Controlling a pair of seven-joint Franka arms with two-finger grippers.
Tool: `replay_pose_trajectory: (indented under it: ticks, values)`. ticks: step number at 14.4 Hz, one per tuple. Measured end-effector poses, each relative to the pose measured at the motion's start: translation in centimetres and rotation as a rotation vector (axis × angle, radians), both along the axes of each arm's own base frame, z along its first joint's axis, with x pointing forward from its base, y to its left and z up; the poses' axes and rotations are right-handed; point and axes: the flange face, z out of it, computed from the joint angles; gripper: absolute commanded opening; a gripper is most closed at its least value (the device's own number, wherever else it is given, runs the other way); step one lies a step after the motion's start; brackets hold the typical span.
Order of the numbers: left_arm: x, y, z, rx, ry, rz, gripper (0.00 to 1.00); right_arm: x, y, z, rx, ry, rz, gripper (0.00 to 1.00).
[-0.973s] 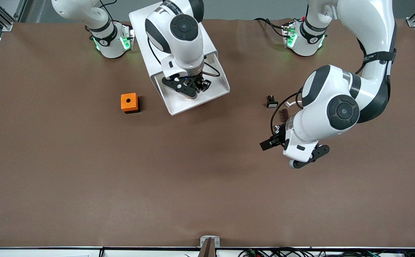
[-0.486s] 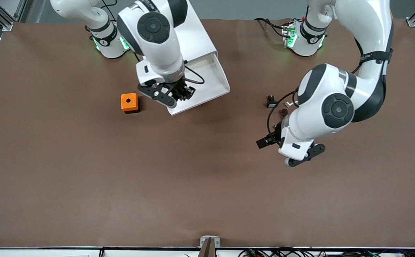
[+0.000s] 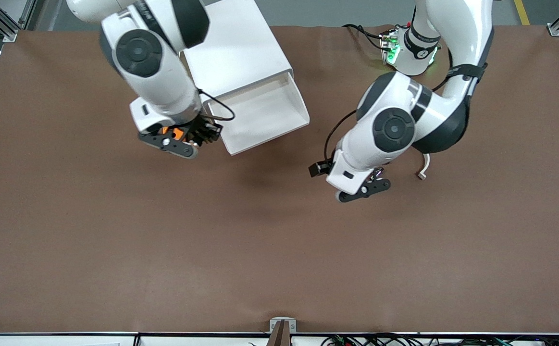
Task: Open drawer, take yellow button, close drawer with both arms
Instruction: 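Lift the yellow button with the right gripper while the left gripper returns, then close the drawer with the left gripper while the right gripper holds the button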
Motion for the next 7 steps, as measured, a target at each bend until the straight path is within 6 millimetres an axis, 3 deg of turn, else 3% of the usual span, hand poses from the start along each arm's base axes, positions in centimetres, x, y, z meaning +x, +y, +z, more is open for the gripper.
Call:
replay_pose_trajectory:
  ticks: [4,7]
  values:
    - [-2.6,-4.8,-1.2,0.009,-0.003,0.070,1.00,1.2,-6.2,1.1,0.007,0.005,0.057,0.00]
    - [-4.8,-7.9,-3.0,0.028,0.018,0.082,1.00,1.7,-9.6,1.6,0.009,0.013,0.097,0.00]
